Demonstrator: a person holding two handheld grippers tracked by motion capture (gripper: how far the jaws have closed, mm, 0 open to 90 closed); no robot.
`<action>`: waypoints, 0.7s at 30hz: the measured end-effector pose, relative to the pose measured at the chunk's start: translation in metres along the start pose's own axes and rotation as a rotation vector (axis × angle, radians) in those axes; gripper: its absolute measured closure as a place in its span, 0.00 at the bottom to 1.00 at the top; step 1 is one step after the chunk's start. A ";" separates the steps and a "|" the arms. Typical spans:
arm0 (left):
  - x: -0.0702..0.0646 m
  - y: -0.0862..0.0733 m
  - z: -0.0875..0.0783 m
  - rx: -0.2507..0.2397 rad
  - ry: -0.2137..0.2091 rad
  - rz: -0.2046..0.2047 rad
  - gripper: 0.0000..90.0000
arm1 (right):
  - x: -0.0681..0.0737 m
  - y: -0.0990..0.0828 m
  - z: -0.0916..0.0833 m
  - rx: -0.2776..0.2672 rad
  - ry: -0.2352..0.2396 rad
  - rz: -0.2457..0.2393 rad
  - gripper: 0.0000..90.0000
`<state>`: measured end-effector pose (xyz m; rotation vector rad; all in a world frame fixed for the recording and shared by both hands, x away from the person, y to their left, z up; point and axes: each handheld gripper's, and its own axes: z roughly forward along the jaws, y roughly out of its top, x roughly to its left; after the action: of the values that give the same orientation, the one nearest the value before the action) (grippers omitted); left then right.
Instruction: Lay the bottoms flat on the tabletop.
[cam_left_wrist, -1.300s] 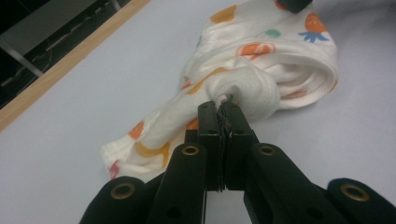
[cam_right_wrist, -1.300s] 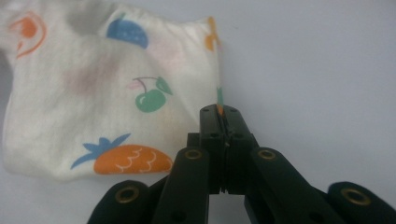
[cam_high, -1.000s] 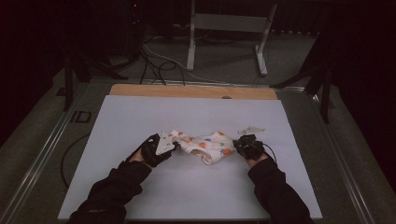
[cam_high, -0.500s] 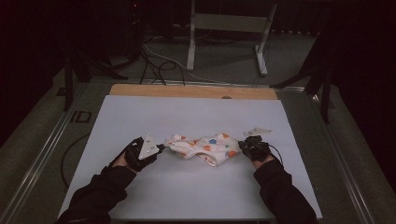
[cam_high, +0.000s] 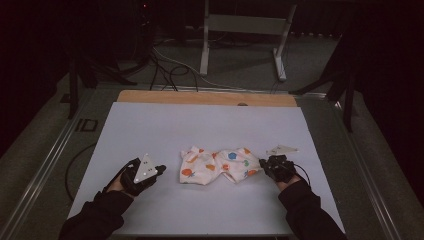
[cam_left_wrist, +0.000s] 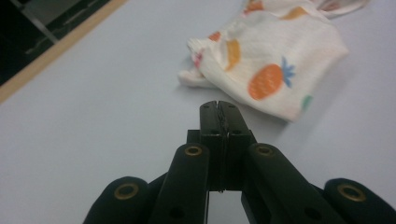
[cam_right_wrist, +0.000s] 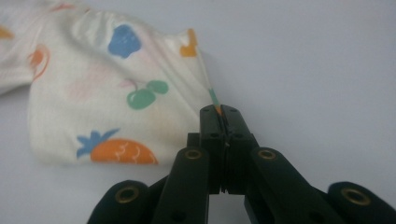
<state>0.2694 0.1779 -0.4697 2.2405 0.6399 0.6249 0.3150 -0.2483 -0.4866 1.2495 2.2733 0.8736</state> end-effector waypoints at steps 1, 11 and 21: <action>-0.002 -0.001 0.000 0.000 -0.005 0.000 1.00 | 0.000 0.000 0.000 0.000 0.000 0.000 0.99; -0.018 -0.008 0.014 0.001 -0.117 -0.026 0.90 | 0.000 -0.019 -0.002 0.042 0.019 0.000 0.93; -0.018 0.009 0.031 0.013 -0.180 -0.071 0.49 | 0.000 0.003 -0.009 -0.045 0.092 0.013 0.49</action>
<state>0.2765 0.1464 -0.4865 2.2444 0.6305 0.3796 0.3111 -0.2498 -0.4784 1.2291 2.3051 1.0005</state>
